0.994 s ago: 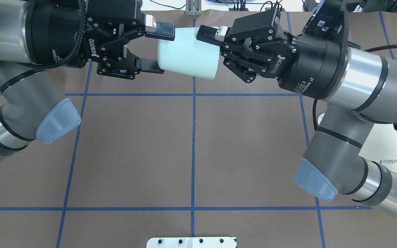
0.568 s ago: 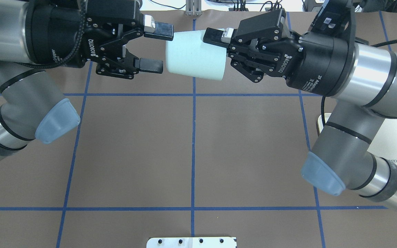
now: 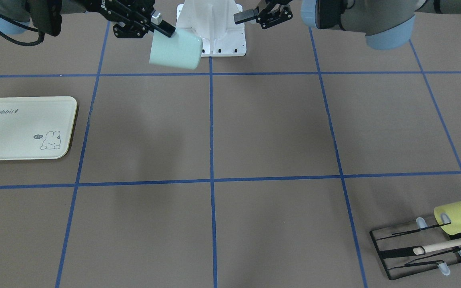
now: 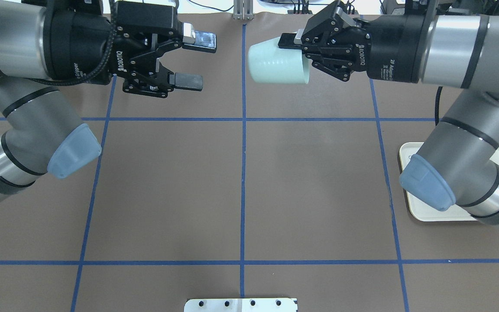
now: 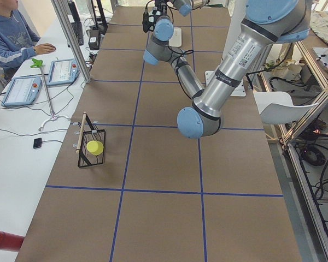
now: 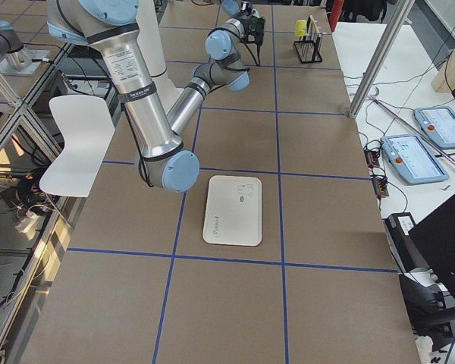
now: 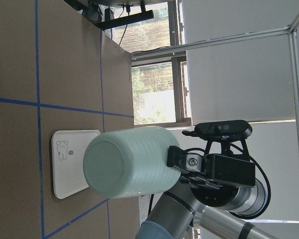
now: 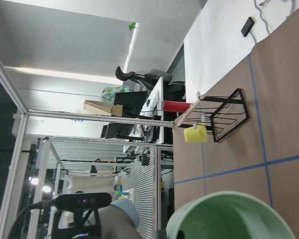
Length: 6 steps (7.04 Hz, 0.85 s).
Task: Left arm grabs green cup and hands to right arm on tray
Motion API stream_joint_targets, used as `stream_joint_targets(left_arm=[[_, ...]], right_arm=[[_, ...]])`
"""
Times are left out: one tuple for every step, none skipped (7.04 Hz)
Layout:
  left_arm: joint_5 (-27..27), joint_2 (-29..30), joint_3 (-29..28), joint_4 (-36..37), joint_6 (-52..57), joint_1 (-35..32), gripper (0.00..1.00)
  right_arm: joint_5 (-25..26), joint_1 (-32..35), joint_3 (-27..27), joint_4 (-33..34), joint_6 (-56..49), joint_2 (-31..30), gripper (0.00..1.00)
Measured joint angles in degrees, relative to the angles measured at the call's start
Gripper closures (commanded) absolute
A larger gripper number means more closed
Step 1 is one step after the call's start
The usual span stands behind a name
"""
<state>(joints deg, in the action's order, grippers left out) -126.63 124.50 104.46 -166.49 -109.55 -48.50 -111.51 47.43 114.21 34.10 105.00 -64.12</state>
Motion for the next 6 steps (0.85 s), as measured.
stream_joint_targets(left_arm=[[0.1, -1.6, -0.5, 0.2, 3.3, 0.0, 0.0], [0.1, -3.3, -1.1, 0.5, 5.9, 0.0, 0.0], [0.1, -5.0, -1.9, 2.0, 8.8, -0.1, 0.0], [0.1, -7.0, -2.6, 5.7, 13.7, -0.2, 0.0], [0.1, -8.8, -2.7, 11.2, 19.6, -0.8, 0.0], [0.1, -10.7, -2.5, 17.7, 25.5, -2.2, 0.0]], right_arm=[[-2.3, 1.8, 0.1, 7.1, -4.4, -0.3, 1.0], [-4.7, 4.3, 0.2, 13.9, -8.8, -1.0, 1.0], [-6.5, 7.0, 0.3, 20.0, -13.8, -2.4, 1.0], [-7.5, 9.1, 0.4, 26.1, -19.8, -4.4, 1.0], [-7.6, 10.6, 0.6, 31.9, -27.1, -7.0, 1.0], [-6.8, 11.5, 1.3, 36.6, -34.7, -10.6, 1.0]])
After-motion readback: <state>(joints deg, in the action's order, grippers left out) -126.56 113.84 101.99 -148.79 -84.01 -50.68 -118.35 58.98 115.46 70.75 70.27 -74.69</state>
